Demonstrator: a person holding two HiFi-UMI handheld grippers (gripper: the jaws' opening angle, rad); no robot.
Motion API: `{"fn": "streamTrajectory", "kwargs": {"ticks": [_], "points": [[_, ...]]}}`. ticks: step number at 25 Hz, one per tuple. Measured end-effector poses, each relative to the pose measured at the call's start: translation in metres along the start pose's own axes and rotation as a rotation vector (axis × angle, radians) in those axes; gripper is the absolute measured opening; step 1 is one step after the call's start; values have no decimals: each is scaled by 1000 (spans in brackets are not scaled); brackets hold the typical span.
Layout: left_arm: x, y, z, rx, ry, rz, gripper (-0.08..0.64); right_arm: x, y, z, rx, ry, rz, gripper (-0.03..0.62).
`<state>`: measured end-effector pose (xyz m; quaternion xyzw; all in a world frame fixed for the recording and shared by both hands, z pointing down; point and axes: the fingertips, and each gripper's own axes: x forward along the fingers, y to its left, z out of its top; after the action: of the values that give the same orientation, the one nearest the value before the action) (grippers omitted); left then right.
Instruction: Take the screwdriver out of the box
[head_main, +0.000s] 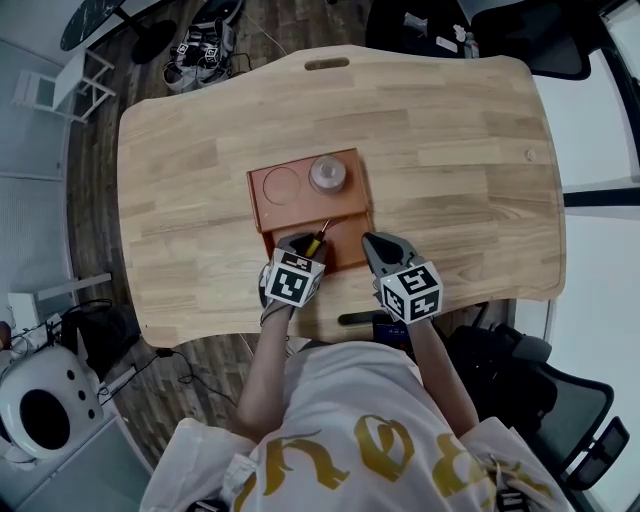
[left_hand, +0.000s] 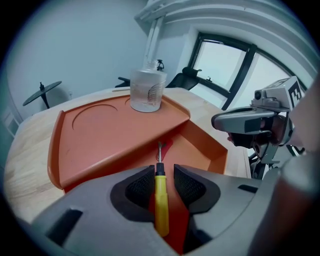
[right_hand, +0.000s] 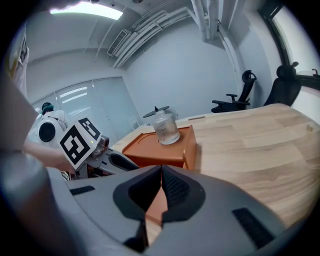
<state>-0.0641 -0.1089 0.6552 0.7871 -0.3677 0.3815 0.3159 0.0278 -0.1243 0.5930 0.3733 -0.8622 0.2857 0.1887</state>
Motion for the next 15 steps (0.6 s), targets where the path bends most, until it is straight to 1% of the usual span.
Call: {"fn": "streamTrajectory", "kwargs": {"ticks": [2,4,7,11,15], "points": [[6,1,-4,6,28,2,114,2,-1,0,7,1,4,12],[11,2,-8,15,74,14,126,4,-1,1,19,2,12,12],[17,3,-14,33,130,36,129,8,1,3,25,3,24,12],[19,4,-15,42,137,49,129,10,1,3,26,5,28,12],[19,9,-15,90,135,95,99,12,-2,4,22,11,28,12]]}}
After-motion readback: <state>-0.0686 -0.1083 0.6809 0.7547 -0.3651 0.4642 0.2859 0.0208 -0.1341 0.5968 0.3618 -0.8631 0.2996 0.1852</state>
